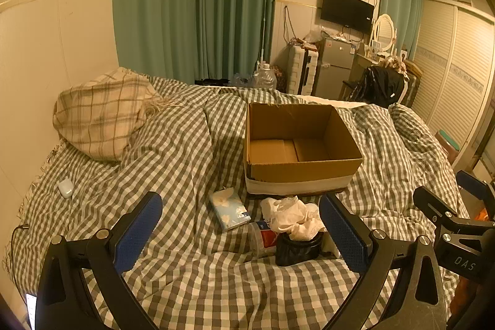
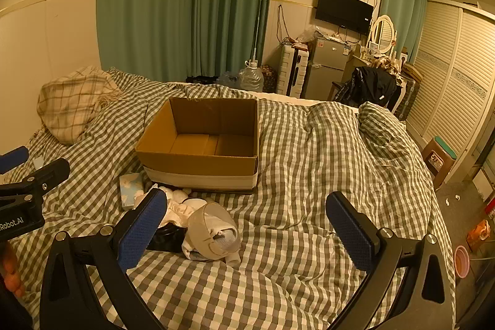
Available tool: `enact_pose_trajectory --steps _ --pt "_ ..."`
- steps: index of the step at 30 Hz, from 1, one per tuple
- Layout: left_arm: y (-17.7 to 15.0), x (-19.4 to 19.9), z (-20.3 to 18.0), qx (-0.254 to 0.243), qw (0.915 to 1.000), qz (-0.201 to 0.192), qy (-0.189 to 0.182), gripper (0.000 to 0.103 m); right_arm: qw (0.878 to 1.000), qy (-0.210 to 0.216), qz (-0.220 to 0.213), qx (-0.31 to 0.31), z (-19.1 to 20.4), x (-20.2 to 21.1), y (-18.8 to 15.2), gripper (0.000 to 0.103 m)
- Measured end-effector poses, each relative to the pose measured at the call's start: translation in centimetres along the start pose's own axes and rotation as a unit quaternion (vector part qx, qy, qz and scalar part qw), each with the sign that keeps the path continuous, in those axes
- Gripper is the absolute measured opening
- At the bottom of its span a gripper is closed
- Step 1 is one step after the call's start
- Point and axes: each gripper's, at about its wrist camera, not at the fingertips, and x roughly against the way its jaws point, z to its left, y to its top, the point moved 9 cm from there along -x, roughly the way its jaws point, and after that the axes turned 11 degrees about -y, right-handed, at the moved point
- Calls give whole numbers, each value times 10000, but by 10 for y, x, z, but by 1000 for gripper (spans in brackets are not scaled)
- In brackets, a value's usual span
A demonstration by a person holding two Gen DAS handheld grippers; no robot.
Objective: Organize objects
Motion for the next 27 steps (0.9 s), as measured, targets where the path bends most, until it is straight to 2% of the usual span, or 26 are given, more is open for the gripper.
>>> enact_pose_trajectory --steps 27 --pt "-13 -6 -5 15 10000 73 -30 103 9999 43 105 52 4 -3 -2 103"
